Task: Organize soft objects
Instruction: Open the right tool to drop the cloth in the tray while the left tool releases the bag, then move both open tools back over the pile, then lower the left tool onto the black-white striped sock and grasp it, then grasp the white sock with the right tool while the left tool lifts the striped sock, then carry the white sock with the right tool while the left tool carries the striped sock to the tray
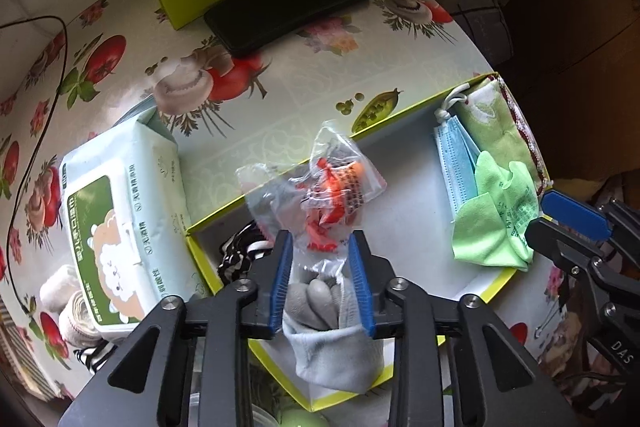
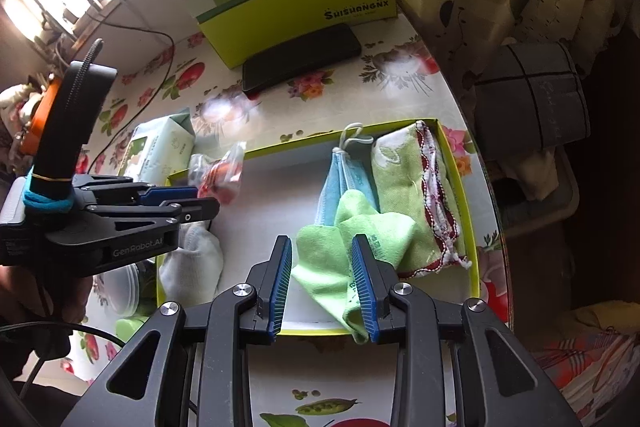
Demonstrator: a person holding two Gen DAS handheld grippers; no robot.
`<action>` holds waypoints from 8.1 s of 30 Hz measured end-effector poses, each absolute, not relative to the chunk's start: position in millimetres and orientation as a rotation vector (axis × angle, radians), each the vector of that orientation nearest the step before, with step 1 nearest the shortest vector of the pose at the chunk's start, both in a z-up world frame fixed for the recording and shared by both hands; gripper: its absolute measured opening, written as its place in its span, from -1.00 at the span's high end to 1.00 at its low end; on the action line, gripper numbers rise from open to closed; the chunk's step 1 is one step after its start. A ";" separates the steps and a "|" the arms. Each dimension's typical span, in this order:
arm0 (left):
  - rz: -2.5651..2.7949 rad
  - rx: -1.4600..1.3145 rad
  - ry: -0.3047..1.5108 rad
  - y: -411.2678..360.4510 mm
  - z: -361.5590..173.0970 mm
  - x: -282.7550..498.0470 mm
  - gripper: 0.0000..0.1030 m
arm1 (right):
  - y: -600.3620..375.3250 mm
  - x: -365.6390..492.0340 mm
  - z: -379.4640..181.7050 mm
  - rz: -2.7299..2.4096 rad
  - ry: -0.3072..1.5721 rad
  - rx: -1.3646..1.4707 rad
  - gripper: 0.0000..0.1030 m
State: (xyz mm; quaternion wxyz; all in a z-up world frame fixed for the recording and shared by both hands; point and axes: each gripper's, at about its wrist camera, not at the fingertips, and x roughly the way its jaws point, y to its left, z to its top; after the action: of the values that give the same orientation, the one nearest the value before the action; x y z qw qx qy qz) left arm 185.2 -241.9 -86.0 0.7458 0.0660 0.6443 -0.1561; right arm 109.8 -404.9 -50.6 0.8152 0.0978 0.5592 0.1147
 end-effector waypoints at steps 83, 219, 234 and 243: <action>-0.084 -0.370 1.278 -22.1 -34.0 47.0 0.27 | -236.3 51.2 15.1 0.591 1.196 -0.013 0.10; -0.296 -0.198 1.154 -120.9 28.2 111.5 0.89 | -344.0 95.0 -29.3 0.362 1.216 0.089 0.90; -0.344 -0.162 1.192 -152.5 16.8 132.7 0.89 | -353.2 100.8 -90.9 0.332 1.342 0.121 0.87; -0.391 -0.127 1.228 -179.8 2.1 145.4 0.89 | -369.0 100.9 -79.2 0.337 1.318 0.199 0.53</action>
State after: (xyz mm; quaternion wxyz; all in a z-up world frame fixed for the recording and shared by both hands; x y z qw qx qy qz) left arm 145.4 -179.8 2.1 0.7976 -0.0590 0.5720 -0.1821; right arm 100.9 -369.0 -79.2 0.7728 0.0920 0.6083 0.1556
